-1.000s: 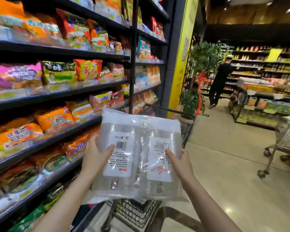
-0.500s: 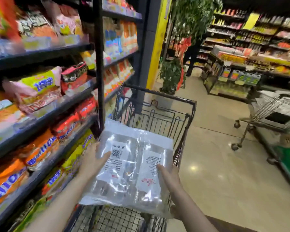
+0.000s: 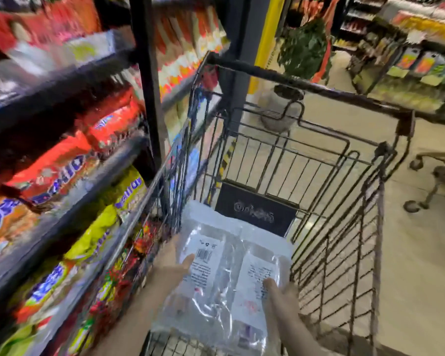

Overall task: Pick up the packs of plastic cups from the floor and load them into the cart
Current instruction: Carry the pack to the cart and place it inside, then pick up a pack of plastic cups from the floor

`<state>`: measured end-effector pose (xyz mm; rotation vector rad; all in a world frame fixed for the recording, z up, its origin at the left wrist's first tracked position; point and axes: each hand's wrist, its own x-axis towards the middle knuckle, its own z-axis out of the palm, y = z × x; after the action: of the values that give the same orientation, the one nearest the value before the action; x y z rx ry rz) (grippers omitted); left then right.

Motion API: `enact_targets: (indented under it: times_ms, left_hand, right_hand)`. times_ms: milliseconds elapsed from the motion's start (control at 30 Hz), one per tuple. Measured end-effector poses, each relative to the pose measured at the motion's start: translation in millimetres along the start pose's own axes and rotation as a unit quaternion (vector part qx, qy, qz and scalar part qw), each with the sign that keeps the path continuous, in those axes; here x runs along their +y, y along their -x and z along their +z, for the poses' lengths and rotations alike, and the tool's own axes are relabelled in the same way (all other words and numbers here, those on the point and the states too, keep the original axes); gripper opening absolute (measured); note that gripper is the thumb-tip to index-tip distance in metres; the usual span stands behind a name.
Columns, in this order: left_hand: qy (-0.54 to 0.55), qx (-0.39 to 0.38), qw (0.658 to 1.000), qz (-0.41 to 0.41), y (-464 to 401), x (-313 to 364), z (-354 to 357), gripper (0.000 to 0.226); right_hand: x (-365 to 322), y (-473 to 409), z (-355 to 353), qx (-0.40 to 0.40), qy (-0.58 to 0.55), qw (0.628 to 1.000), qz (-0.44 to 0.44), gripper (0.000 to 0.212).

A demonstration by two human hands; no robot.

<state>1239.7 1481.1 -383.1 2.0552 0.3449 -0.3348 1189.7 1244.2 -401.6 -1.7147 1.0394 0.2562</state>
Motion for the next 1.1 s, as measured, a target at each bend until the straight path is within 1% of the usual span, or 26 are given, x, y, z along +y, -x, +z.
enact_targets:
  times_ms: [33,100,167,233,267,333,367,433,467,533,633,667,767,800,900,967,1000,1067,1100]
  left_hand:
    - [0.011,-0.003,1.0,-0.022,-13,-12,9,0.074]
    - [-0.02,0.0,0.998,-0.058,-34,-34,25,0.07]
    - [-0.022,-0.007,0.999,-0.047,-49,-53,39,0.069]
    - [-0.033,-0.012,0.999,-0.019,-60,-70,49,0.075]
    - [-0.03,-0.014,0.999,-0.018,-64,-79,54,0.078]
    - [-0.01,-0.011,0.999,-0.043,-71,-94,62,0.084]
    - [-0.007,-0.006,0.999,-0.053,-73,-97,65,0.081]
    - [-0.007,0.005,0.999,-0.05,-73,-99,72,0.066]
    - [-0.005,0.009,0.999,-0.047,-73,-98,75,0.062]
    - [-0.015,0.014,0.999,-0.044,-75,-103,78,0.06]
    - [-0.067,0.017,0.998,-0.013,-75,-103,79,0.06]
    - [-0.09,0.014,0.996,-0.008,-74,-99,78,0.06]
    - [-0.158,0.015,0.987,0.01,-66,-78,67,0.06]
    - [-0.182,0.021,0.983,0.015,-61,-68,59,0.057]
    - [-0.246,0.088,0.958,0.119,-36,-27,25,0.053]
    - [-0.293,0.102,0.937,0.162,-11,11,-4,0.049]
    - [-0.328,0.1,0.923,0.176,6,32,-19,0.049]
    - [-0.377,0.145,0.885,0.231,38,73,-52,0.047]
    - [-0.397,0.152,0.871,0.247,57,92,-68,0.046]
  right_hand:
    - [8,-17,9,0.001,0.007,1.0,0.006,0.077]
    - [33,-60,27,0.0,0.03,1.0,0.004,0.095]
    - [50,-86,42,0.002,0.079,0.997,0.007,0.102]
    - [47,-81,47,-0.005,0.109,0.994,0.005,0.092]
    - [50,-83,49,-0.009,0.12,0.993,0.015,0.086]
    - [61,-90,53,-0.017,0.129,0.991,0.018,0.077]
    - [68,-94,54,-0.019,0.133,0.991,0.01,0.07]
    - [78,-99,57,-0.011,0.134,0.991,0.003,0.062]
    - [83,-102,59,-0.004,0.128,0.992,0.007,0.061]
    - [87,-104,62,-0.006,0.106,0.994,0.014,0.061]
    - [94,-111,64,-0.012,0.096,0.995,0.014,0.077]
    - [90,-108,62,-0.013,0.098,0.995,0.005,0.078]
    - [50,-79,54,0.02,0.123,0.99,-0.068,0.062]
    - [33,-67,49,0.027,0.132,0.986,-0.099,0.06]
    - [-22,-25,30,0.009,0.202,0.961,-0.191,0.067]
    - [-60,11,11,0.003,0.271,0.929,-0.251,0.072]
    - [-78,31,0,0.002,0.307,0.91,-0.28,0.075]
    - [-110,69,-24,0.005,0.378,0.863,-0.336,0.079]
    - [-125,90,-37,0.009,0.41,0.836,-0.364,0.08]
